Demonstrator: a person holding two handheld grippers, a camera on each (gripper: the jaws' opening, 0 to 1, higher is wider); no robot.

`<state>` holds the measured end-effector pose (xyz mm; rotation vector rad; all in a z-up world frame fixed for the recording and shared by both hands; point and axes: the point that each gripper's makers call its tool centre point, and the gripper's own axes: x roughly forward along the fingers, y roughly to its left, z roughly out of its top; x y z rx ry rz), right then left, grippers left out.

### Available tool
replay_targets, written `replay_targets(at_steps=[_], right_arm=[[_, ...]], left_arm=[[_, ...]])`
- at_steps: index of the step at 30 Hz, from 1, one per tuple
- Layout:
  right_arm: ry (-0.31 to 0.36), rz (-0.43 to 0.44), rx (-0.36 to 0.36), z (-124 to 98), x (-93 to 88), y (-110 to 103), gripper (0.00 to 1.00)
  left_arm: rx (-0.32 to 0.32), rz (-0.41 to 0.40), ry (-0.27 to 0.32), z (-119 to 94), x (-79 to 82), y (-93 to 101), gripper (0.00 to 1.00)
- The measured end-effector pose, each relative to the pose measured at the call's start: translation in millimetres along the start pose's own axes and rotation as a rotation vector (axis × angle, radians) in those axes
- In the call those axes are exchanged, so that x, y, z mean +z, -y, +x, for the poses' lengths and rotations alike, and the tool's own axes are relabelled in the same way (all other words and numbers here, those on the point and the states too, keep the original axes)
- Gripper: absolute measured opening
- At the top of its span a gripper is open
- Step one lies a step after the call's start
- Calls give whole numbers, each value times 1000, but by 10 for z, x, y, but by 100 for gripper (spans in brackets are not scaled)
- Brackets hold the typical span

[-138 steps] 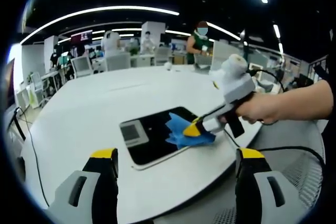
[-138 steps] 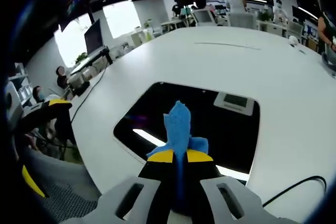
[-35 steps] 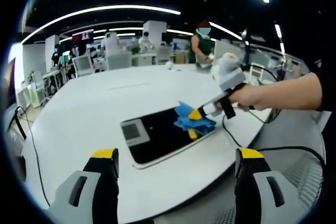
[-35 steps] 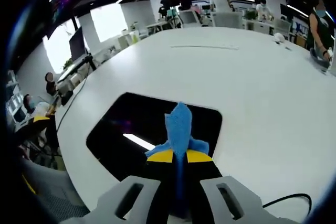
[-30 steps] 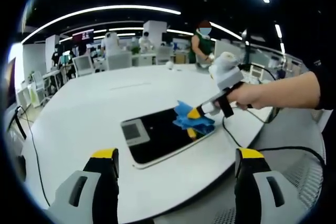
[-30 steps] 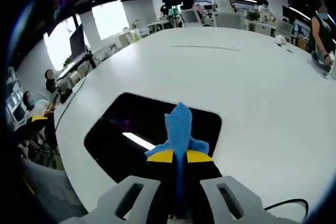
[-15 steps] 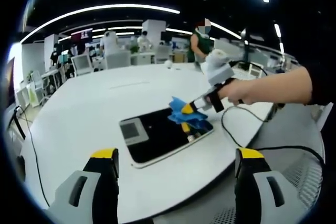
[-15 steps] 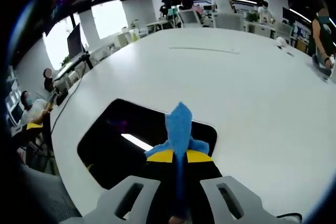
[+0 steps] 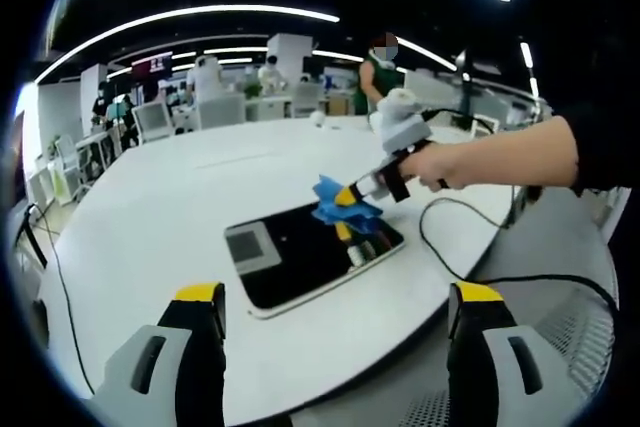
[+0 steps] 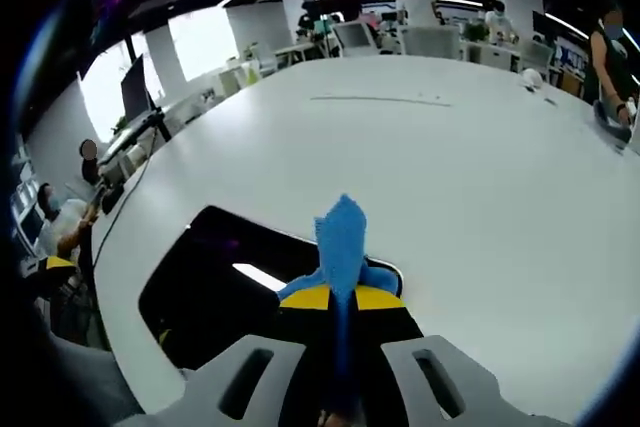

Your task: Wipe the mirror surface with the cleaning cloth until all visible marks leave the cleaned area.

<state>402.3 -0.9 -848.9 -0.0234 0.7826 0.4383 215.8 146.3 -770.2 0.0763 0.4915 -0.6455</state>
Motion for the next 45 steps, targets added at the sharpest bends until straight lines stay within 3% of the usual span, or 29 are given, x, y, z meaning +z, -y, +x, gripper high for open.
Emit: replay_targets(at_steps=[45], right_arm=[[12, 30, -8, 172, 190, 117, 1]], left_arm=[[-8, 1, -6, 8, -5, 6, 95]])
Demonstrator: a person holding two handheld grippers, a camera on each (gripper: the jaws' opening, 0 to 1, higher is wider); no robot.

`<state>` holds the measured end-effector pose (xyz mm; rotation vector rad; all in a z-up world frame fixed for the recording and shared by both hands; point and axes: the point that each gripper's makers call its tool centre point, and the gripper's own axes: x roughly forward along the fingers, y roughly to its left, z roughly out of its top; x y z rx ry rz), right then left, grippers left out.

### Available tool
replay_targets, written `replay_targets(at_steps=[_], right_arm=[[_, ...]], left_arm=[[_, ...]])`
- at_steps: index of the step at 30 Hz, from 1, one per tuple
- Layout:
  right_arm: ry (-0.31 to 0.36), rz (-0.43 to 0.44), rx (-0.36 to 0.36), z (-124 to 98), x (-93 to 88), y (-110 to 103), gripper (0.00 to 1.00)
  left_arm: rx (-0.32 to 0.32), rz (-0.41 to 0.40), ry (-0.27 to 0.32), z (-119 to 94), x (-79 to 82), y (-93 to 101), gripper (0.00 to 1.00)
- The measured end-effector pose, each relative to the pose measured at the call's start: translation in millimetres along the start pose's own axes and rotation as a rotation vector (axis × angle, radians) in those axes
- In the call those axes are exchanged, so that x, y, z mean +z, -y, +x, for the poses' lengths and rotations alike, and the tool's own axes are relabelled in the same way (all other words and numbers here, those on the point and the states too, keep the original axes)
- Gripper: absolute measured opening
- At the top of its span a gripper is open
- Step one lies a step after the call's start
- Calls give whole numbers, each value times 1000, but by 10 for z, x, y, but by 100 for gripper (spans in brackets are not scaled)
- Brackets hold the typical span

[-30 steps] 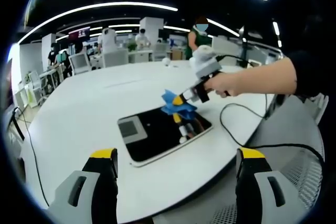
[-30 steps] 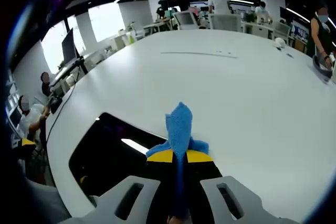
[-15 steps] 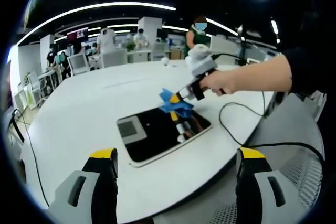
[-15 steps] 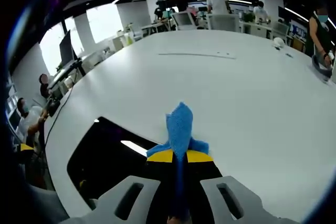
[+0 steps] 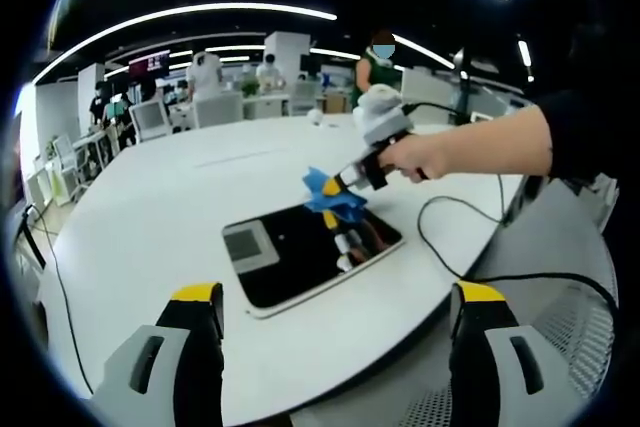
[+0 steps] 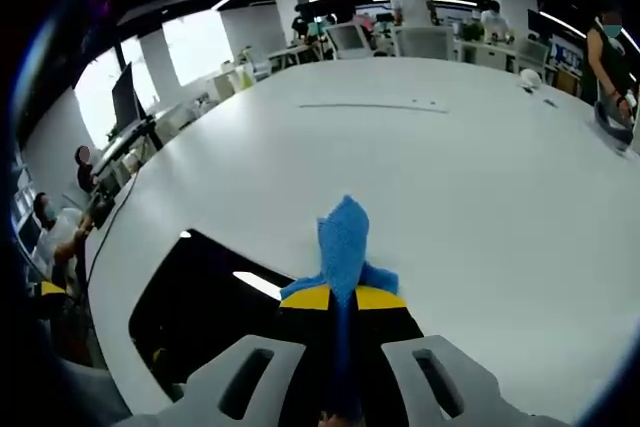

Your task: Wipe the mirror surface with the cleaning cloth until all visible marks leave the cleaned area.

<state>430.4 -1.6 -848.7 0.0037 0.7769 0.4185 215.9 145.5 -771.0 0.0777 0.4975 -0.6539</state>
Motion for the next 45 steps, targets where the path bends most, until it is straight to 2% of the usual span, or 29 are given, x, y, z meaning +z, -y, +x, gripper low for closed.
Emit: replay_targets(at_steps=[4, 9, 15, 19, 25, 32, 38, 43, 45], right_arm=[[27, 72, 17, -59, 21, 27, 1], [45, 57, 6, -204, 80, 106, 1], [88, 36, -11, -534, 210, 261, 1], [89, 42, -34, -733, 182, 379, 1], [85, 66, -53, -916, 13, 542, 1], [33, 94, -63, -900, -350, 674, 1], [4, 57, -56, -849, -473, 624, 1], [-51, -59, -65, -782, -578, 622, 1], [-60, -63, -57, -754, -607, 611, 1]], left_arm=[[1, 0, 0, -2, 3, 0, 95], [3, 5, 9, -6, 15, -1, 94], [-1, 8, 0, 1, 2, 3, 94], [4, 7, 7, 0, 9, -3, 93], [6, 7, 9, 1, 14, -6, 93], [7, 16, 4, 2, 9, -7, 93], [9, 20, 0, 0, 7, -6, 91], [5, 20, -15, 3, -12, 0, 91], [6, 19, -17, 3, -14, -2, 91]])
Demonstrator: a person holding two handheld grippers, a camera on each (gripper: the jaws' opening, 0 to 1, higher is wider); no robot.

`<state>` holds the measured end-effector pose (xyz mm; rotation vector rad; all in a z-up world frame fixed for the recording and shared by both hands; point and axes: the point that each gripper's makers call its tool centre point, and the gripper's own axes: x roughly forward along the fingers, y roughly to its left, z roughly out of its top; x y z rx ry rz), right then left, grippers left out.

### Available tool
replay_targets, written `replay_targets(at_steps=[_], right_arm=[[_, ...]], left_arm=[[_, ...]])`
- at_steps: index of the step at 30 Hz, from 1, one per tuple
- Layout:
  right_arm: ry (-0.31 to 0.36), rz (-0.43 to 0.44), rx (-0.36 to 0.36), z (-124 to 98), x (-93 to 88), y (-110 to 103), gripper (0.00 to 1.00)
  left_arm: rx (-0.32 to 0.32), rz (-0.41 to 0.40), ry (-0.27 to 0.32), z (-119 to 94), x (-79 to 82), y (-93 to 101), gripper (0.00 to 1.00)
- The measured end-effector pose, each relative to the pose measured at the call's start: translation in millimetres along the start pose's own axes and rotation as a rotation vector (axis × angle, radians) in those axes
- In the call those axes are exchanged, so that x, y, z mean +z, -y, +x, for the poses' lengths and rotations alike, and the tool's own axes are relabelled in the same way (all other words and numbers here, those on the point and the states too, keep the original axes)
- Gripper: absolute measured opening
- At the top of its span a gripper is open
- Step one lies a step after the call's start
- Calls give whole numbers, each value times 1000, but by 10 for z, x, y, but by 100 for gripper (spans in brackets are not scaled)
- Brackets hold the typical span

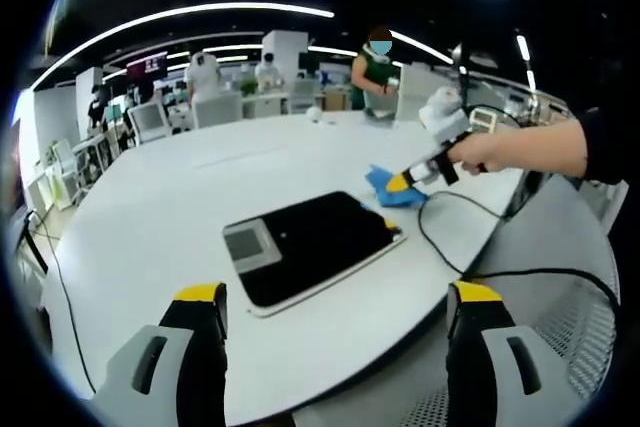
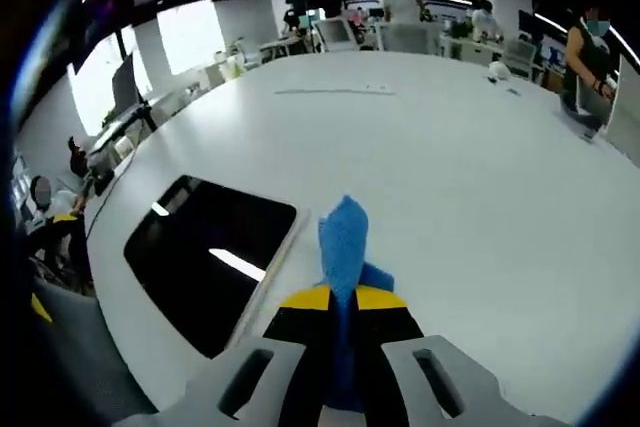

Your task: Wipe the mirror surface with the cleaning cloth until all visible marks leave the cleaned area.

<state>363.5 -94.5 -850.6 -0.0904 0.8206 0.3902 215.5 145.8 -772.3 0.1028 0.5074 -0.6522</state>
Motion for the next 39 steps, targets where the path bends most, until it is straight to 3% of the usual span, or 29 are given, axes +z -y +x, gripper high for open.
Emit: replay_targets(at_steps=[15, 29, 33, 39], right_arm=[[-17, -64, 18, 52, -48, 6, 7], [16, -45, 21, 70, 4, 32, 18], [42, 22, 23, 40, 41, 50, 28], [112, 17, 14, -174, 263, 98, 30]], left_arm=[[2, 11, -14, -4, -10, 5, 91], [8, 13, -17, -8, -11, 3, 91], [7, 11, -18, -6, -15, 1, 90], [5, 9, -12, -4, -8, 3, 91]])
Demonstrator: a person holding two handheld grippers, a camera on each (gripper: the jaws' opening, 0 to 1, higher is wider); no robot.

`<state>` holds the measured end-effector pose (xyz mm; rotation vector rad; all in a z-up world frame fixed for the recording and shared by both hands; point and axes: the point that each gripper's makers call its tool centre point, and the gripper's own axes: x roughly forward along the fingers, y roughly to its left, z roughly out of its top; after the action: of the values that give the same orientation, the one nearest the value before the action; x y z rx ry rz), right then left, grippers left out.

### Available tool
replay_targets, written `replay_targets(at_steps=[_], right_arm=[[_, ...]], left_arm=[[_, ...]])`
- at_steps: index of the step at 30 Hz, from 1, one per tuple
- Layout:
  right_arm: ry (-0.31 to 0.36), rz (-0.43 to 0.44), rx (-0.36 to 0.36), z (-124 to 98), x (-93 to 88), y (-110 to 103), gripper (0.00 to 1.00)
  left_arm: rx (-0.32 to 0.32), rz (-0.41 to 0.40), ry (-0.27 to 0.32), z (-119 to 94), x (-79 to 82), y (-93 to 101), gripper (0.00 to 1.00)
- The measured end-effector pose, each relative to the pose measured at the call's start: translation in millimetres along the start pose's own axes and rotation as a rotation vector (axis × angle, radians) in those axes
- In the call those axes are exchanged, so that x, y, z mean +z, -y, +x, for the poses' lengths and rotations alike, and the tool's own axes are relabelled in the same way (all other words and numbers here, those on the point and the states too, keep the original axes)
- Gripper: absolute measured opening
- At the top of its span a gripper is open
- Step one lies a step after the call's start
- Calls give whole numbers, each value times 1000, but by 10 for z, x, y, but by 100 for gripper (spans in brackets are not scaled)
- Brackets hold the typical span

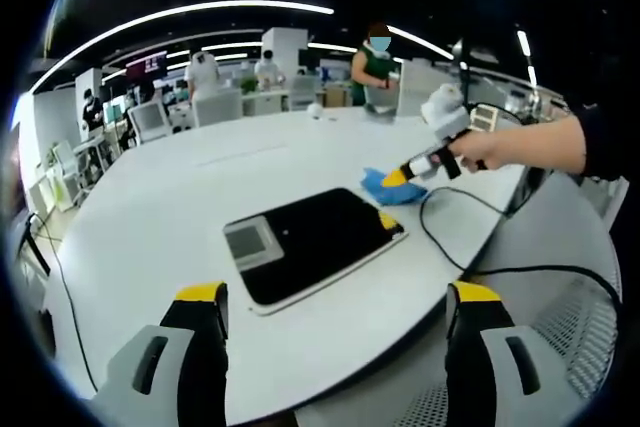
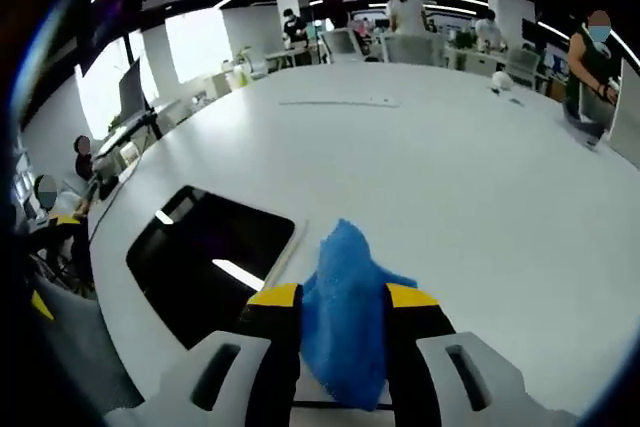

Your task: Wipe the mirror surface with the cleaning cloth until all visible marks leave the cleaned area.

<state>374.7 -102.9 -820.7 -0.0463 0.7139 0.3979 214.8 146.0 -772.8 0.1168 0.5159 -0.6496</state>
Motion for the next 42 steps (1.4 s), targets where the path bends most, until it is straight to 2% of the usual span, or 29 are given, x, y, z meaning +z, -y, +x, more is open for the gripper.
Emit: replay_targets(at_steps=[2, 7, 13, 17, 21, 24, 27, 30, 32, 34, 36, 39, 42], right_arm=[[43, -4, 0, -131, 149, 19, 32], [87, -62, -9, -386, 302, 69, 41], [143, -115, -14, -744, 359, 39, 52], [174, -133, -22, -1014, 273, -63, 62], [227, -135, -4, -1321, 141, -276, 73], [235, -106, 33, -1489, -37, -415, 74], [259, -96, 25, -1641, -188, -464, 77], [305, -61, -6, -1717, -260, -430, 80], [306, -40, -25, -1727, -329, -401, 83], [314, -57, -51, -1722, -392, -390, 84], [300, -59, -46, -1634, -476, -341, 87], [274, -159, -55, -1630, -482, -310, 87], [283, -173, -27, -1596, -502, -338, 87]], left_arm=[[-2, 1, 1, 0, 3, 3, 91], [1, 6, 4, -3, 8, 1, 90], [9, 1, 15, -8, 18, -11, 91], [13, -3, 17, -10, 20, -23, 91], [40, -17, 33, -22, 34, -64, 94], [50, -25, 40, -33, 40, -74, 93], [55, -24, 47, -38, 48, -79, 95], [60, -33, 70, -52, 74, -95, 98], [77, -44, 81, -69, 79, -121, 99], [94, -56, 93, -87, 91, -149, 99], [103, -66, 99, -102, 94, -167, 99], [120, -62, 107, -121, 107, -184, 99], [129, -48, 104, -122, 107, -192, 99]])
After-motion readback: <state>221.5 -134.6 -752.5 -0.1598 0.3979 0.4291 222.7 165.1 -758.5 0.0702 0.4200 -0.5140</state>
